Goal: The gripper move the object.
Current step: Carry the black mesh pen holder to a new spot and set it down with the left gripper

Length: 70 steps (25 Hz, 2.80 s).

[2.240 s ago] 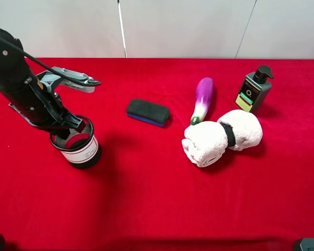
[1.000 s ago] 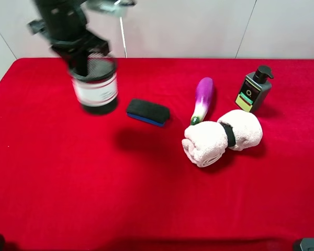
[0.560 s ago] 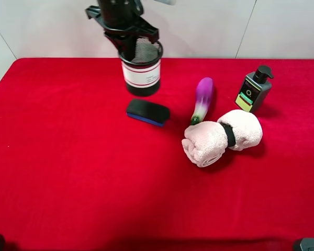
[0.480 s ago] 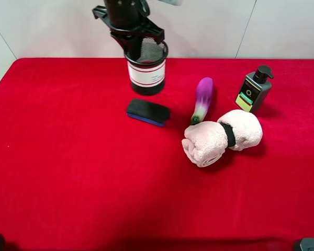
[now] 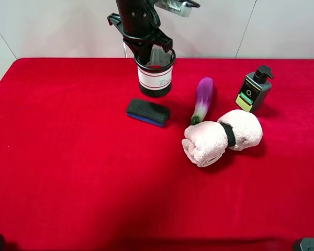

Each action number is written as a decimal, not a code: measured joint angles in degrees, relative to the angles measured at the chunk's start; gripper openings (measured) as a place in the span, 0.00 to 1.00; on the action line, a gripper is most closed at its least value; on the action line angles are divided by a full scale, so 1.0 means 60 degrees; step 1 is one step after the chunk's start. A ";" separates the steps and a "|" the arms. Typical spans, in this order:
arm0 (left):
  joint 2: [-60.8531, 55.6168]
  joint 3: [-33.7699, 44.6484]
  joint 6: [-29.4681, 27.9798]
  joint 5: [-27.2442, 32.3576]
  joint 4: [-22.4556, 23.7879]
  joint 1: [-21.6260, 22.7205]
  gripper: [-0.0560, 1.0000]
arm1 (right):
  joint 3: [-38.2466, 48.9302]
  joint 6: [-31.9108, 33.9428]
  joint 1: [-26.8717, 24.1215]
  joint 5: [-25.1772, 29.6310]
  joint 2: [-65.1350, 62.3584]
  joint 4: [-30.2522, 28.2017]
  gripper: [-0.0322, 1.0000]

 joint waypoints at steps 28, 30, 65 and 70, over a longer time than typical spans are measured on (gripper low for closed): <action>0.1002 0.0000 0.0735 -0.3074 0.0745 0.0000 0.10 | 0.0000 0.0000 0.0000 0.0000 0.0000 0.0022 0.70; 0.1002 0.0000 0.0755 -0.3170 0.0835 0.0000 0.10 | 0.0000 0.0000 0.0000 0.0000 0.0000 0.0022 0.70; 0.1447 0.0000 0.0881 -0.3563 0.1250 0.0000 0.10 | 0.0000 0.0000 0.0000 0.0000 0.0000 0.0022 0.70; 0.1447 0.0000 0.0893 -0.3645 0.1250 0.0000 0.10 | 0.0000 0.0000 0.0000 0.0000 0.0000 0.0022 0.70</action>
